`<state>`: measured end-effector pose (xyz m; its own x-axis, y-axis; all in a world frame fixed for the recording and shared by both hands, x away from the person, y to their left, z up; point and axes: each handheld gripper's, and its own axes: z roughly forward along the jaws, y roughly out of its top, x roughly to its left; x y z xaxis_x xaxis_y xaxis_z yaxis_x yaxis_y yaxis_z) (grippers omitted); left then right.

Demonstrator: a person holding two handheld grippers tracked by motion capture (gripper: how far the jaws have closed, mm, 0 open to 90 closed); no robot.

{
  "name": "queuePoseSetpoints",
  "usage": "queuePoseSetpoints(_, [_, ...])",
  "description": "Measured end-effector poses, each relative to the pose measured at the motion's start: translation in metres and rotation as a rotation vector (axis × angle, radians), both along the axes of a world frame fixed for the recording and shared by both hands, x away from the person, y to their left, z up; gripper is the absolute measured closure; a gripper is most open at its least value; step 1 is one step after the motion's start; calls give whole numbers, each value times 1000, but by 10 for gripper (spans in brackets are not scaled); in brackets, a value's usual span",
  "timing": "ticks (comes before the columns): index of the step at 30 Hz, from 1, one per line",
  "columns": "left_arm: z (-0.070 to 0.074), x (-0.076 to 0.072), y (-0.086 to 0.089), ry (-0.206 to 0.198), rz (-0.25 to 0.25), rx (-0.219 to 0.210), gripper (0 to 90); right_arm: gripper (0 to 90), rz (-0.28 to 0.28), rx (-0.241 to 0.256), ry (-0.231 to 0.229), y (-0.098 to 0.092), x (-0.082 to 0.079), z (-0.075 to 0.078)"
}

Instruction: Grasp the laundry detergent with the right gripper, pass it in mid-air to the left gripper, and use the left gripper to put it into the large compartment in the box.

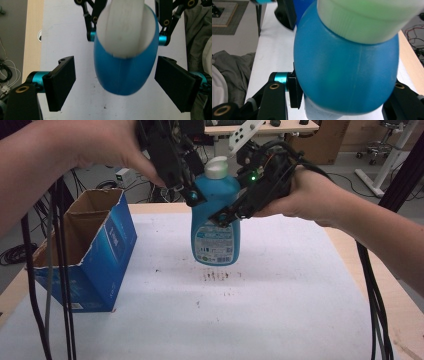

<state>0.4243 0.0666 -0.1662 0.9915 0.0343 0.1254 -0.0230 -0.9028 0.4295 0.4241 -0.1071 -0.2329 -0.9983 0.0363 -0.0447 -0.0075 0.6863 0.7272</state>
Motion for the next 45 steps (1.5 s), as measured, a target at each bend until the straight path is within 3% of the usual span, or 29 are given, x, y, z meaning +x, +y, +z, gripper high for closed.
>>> queuePoseSetpoints(7, [-5, -1, -5, 30, -5, 36, 176, 451, 24, -13, 4, 12, -1, -2])
queuePoseSetpoints(20, [-8, 2, -11, 61, -7, 31, 235, 450, 22, -3, -5, 10, 1, -2])
queuePoseSetpoints(45, [-10, 4, -13, 60, 3, 39, 292, 450, 23, 4, -2, 10, 2, -3])
